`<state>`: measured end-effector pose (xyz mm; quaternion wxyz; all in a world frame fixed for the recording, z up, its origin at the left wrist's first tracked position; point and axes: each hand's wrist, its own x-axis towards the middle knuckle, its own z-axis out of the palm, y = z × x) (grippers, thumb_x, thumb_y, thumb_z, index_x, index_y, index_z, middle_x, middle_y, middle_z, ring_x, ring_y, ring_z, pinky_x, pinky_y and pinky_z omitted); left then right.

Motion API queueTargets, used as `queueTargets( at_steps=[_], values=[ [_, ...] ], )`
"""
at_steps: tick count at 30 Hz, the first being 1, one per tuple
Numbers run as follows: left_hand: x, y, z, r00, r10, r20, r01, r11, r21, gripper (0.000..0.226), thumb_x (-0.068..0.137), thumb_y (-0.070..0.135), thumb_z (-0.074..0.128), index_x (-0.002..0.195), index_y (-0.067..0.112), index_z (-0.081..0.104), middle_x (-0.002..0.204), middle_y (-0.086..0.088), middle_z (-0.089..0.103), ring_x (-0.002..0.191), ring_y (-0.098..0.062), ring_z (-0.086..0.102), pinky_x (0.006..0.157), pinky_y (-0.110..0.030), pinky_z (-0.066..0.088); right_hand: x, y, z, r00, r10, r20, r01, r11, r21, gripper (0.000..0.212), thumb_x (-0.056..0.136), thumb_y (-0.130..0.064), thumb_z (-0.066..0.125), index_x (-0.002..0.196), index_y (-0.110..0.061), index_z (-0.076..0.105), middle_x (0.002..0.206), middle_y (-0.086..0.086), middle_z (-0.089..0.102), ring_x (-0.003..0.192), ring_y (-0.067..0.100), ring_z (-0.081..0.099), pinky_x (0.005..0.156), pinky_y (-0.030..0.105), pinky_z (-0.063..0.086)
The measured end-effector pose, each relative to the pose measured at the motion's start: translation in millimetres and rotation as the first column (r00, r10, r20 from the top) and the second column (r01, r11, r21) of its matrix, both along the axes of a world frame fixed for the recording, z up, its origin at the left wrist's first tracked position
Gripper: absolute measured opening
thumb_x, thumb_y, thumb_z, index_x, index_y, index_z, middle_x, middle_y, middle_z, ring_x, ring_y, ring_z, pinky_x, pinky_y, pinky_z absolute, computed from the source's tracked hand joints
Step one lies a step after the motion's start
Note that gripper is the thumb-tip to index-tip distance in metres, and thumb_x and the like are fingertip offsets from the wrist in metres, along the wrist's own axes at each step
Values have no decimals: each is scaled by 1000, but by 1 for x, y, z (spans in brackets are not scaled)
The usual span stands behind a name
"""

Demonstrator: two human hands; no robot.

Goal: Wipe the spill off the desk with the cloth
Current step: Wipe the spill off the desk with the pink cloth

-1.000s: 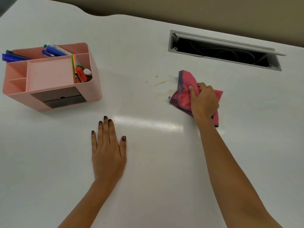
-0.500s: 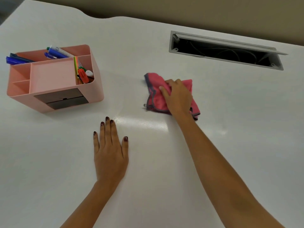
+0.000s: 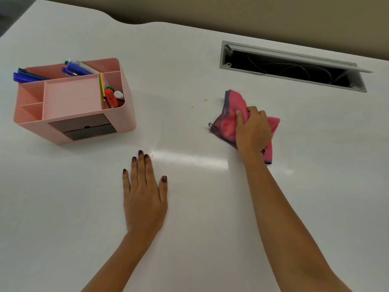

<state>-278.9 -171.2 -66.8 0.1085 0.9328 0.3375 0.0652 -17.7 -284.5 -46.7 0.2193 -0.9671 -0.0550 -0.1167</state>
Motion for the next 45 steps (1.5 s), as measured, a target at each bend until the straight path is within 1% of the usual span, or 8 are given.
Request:
queueTargets(
  at_steps=[9,20,25,30,34,37,41,45],
  values=[
    [0,0,1,1000,2,-2,-2,1000,-10,65,97,42,12,150,5,16,159,-11,17,148,-24,13,121,-44,11,15,86,7,977,200,-69,-207,970,-126,42,94,-49,45,118,-15,54,110,6,59,95,25,59,68,34,45],
    [0,0,3,989,54,134,-37,992,-122,64,95,43,19,151,11,12,160,-7,15,148,-20,11,121,-41,13,-101,76,-2,777,629,-35,-629,777,-8,37,92,-47,48,117,-22,59,108,0,60,96,20,56,67,33,46],
    [-3,2,2,985,114,126,-100,988,-114,64,96,45,17,151,13,12,161,-7,10,149,-22,8,121,-41,10,-112,21,-5,827,561,-32,-560,828,33,34,90,-50,52,113,-28,61,105,-3,63,91,18,58,65,33,49],
    [-4,3,2,989,135,52,-131,988,-79,68,95,47,10,150,9,15,160,-8,10,149,-21,9,122,-40,8,-89,-3,-2,927,373,-34,-370,927,58,34,88,-52,54,113,-30,63,101,-7,63,89,12,58,60,22,28],
    [-13,10,1,987,161,1,-161,986,-37,67,95,47,5,151,11,9,161,-9,6,149,-23,6,122,-42,6,-81,17,-1,957,281,-74,-275,959,74,37,90,-52,50,115,-26,61,103,-3,62,88,18,59,62,30,43],
    [-22,12,1,987,158,-22,-159,987,-17,66,95,45,6,152,11,7,161,-9,5,149,-24,6,122,-43,7,-92,38,1,940,333,-73,-329,942,63,38,90,-50,50,117,-25,60,105,-1,61,91,19,58,67,35,48],
    [-30,18,2,980,195,-24,-195,981,-8,65,96,44,9,151,9,9,160,-10,8,148,-26,9,121,-44,8,-101,44,-2,865,500,-40,-498,865,59,37,90,-51,51,116,-27,61,104,-4,62,92,16,57,65,29,43],
    [-35,21,2,976,214,-36,-215,977,-1,66,96,45,8,151,9,8,160,-10,7,148,-26,8,121,-44,7,-88,58,0,907,416,-66,-410,908,85,37,90,-52,50,115,-26,61,99,-2,62,84,18,59,59,29,41]
  ],
)
